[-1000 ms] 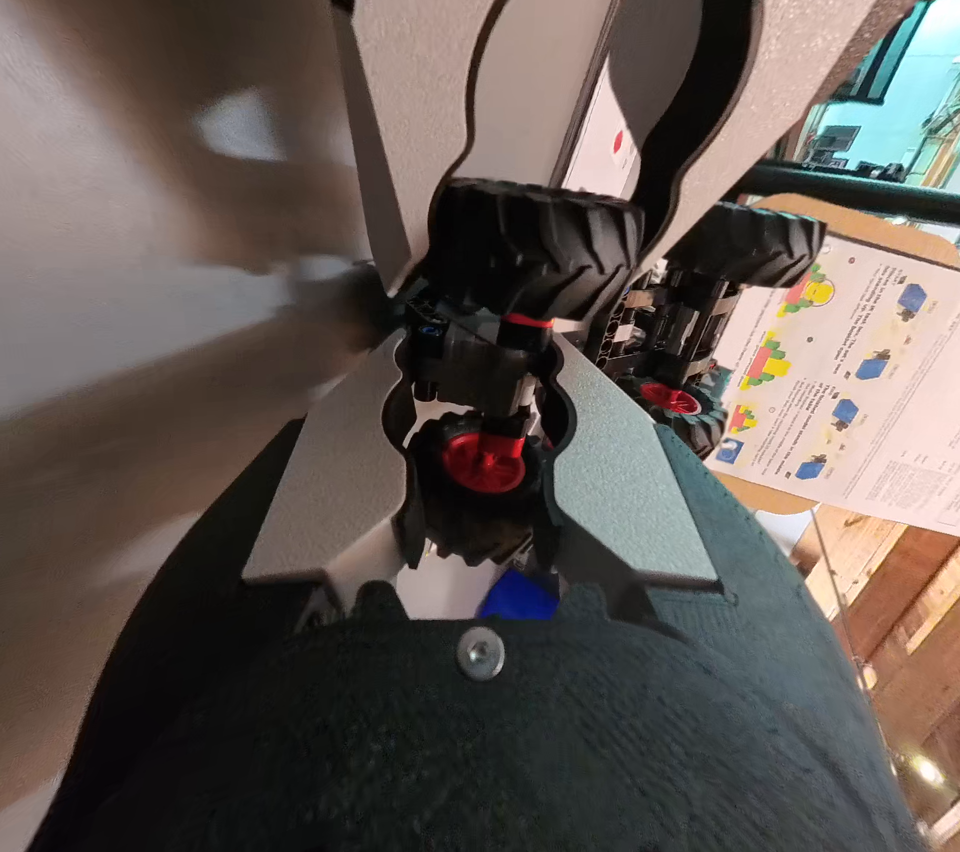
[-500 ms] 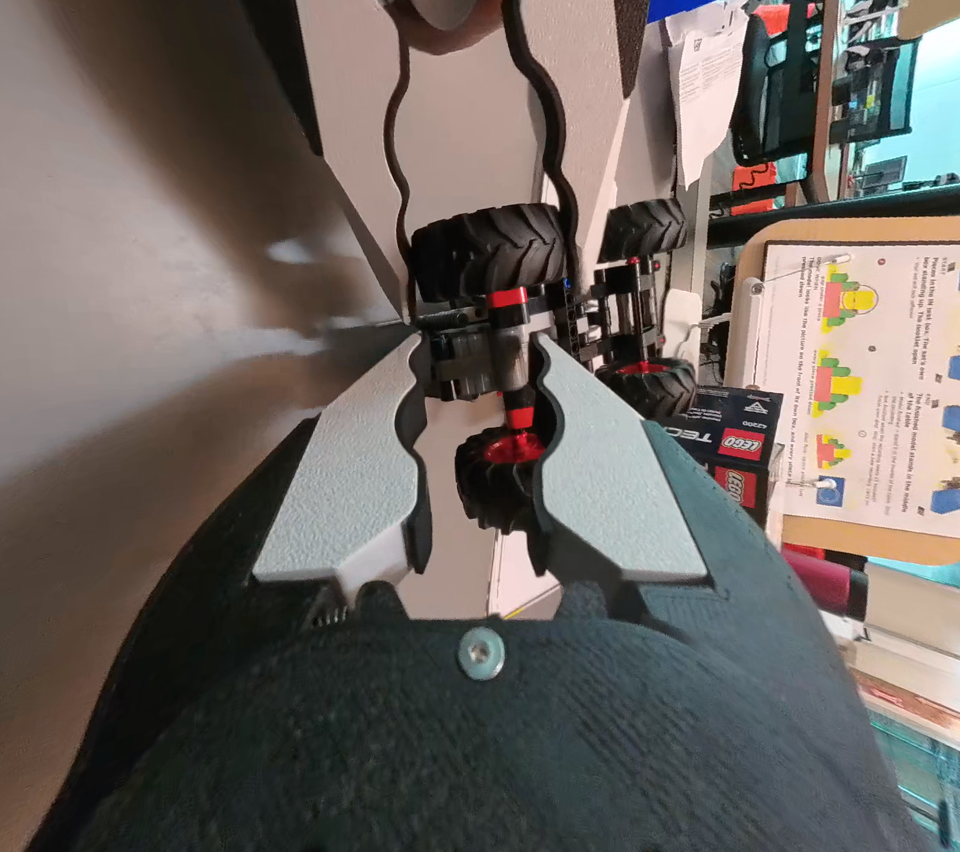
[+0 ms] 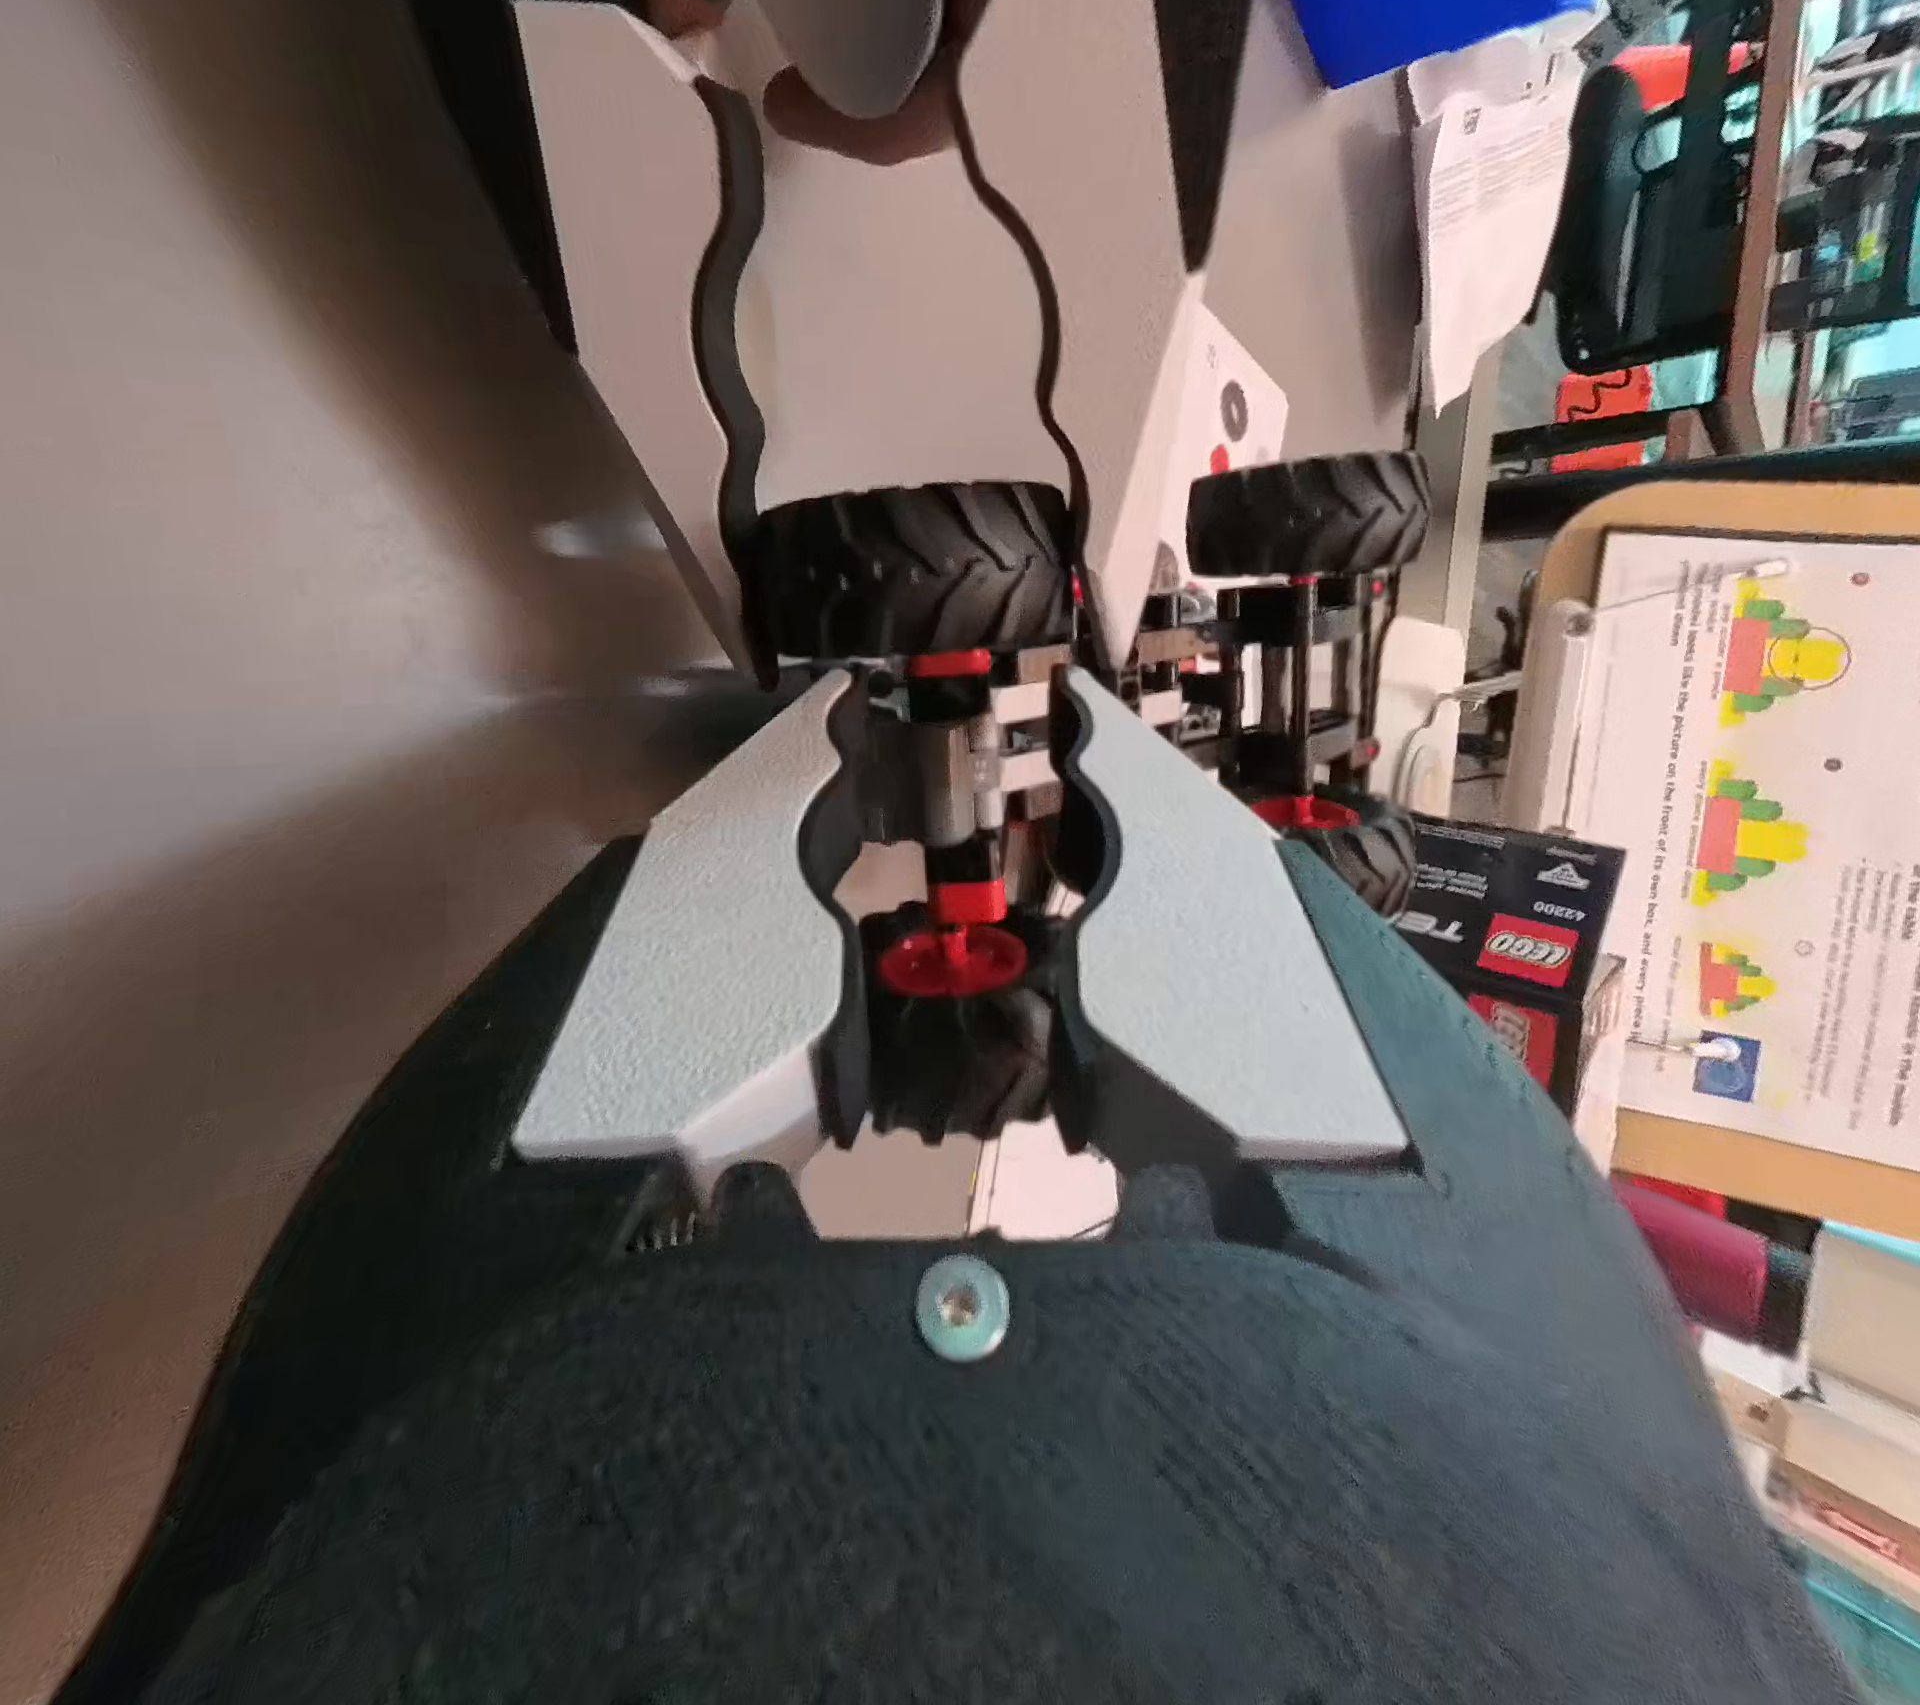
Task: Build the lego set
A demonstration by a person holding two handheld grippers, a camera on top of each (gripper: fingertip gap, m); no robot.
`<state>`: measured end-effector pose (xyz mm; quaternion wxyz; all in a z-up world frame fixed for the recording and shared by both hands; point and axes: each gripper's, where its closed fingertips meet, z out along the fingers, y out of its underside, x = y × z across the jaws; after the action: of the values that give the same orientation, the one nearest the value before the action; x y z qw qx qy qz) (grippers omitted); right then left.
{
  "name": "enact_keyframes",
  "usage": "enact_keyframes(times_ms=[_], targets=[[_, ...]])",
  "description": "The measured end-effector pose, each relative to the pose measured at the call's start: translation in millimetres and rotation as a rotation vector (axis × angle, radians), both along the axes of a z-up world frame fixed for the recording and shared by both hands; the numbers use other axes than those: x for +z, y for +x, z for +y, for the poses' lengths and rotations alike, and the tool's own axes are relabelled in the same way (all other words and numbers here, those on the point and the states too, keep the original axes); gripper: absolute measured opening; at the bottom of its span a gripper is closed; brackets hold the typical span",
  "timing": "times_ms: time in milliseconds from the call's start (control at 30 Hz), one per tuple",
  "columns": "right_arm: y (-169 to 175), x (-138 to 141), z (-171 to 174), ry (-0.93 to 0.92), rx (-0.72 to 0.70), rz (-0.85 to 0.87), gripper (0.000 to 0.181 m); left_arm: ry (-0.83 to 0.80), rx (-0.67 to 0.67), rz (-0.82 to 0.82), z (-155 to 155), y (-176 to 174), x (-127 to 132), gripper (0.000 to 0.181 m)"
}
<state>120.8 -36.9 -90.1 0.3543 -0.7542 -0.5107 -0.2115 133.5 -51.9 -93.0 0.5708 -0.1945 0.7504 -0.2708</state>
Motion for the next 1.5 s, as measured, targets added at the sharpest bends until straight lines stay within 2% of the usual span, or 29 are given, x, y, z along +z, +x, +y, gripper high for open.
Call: enact_keyframes(times_ms=[100, 367, 533, 600, 733, 800, 867, 900, 1067, 1133, 1233, 1333, 1400, 1467, 1500], targets=[[-3, -2, 7, 0.045, 0.011, -0.02, 0.019, -0.015, 0.01, 0.002, 3, -1, -1, 0.062], [0, -11, 13, 0.102, 0.002, -0.197, 0.015, -0.044, 0.019, 0.033, 8, -1, -5, 0.061], [6, -12, 15, 0.114, -0.038, -0.309, 0.015, 0.001, 0.084, 0.019, 13, -1, -5, 0.059], [5, -12, 15, 0.112, -0.033, -0.279, 0.016, -0.019, 0.09, 0.014, 13, -3, -5, 0.059], [5, -12, 15, 0.111, -0.057, -0.282, 0.016, -0.188, 0.074, 0.056, 13, -5, -5, 0.059], [4, -12, 15, 0.112, -0.059, -0.274, 0.016, -0.143, 0.087, 0.04, 14, -7, -6, 0.059], [4, -13, 14, 0.111, -0.061, -0.281, 0.016, -0.002, 0.121, -0.004, 17, -7, -5, 0.059], [4, -13, 14, 0.111, -0.064, -0.277, 0.016, 0.018, 0.136, -0.011, 17, -7, -5, 0.058], [3, -13, 14, 0.11, -0.06, -0.265, 0.017, -0.297, 0.092, 0.095, 14, -10, -7, 0.058], [2, -13, 14, 0.11, -0.057, -0.263, 0.017, -0.287, 0.09, 0.088, 15, -11, -7, 0.058], [1, -14, 14, 0.11, -0.053, -0.263, 0.017, -0.153, 0.126, 0.04, 17, -13, -7, 0.058], [1, -13, 14, 0.112, -0.05, -0.263, 0.017, -0.348, 0.105, 0.111, 16, -15, -8, 0.058], [1, -13, 14, 0.108, -0.054, -0.25, 0.017, -0.402, 0.089, 0.132, 16, -15, -7, 0.057], [1, -13, 14, 0.114, -0.052, -0.25, 0.017, -0.371, 0.097, 0.123, 17, -16, -8, 0.057], [1, -14, 14, 0.109, -0.055, -0.242, 0.017, -0.281, 0.113, 0.089, 18, -16, -8, 0.057]])
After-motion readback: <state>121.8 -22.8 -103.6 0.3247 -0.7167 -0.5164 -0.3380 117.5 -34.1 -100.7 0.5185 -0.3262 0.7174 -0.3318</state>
